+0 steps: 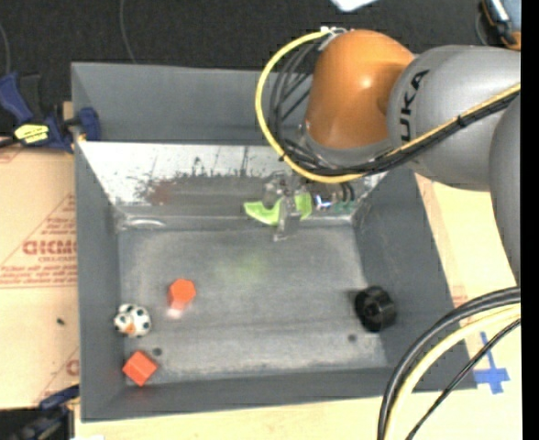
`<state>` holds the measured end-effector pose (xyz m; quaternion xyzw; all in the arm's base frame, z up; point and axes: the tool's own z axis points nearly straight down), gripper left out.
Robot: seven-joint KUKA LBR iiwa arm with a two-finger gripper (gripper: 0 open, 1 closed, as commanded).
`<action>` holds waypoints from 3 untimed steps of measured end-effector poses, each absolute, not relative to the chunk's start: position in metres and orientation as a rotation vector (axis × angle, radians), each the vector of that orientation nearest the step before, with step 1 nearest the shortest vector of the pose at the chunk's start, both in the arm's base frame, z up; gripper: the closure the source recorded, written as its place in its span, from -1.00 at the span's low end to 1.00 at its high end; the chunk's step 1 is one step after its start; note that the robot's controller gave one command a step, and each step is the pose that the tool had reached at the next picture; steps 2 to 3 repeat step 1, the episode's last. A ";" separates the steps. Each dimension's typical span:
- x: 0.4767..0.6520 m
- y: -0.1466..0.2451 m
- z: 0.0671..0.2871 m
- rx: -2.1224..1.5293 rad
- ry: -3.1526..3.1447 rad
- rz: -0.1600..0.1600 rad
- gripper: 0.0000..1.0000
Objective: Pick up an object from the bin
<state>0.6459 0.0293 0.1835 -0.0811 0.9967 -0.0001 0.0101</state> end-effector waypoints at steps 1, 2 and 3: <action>0.643 0.034 0.226 -0.257 3.114 -0.002 1.00; 0.643 0.034 0.226 -0.257 3.114 -0.002 1.00; 0.643 0.034 0.226 -0.257 3.114 -0.002 1.00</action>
Offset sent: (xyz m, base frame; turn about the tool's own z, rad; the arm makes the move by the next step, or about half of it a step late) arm 0.0013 0.0155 0.1187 -0.0169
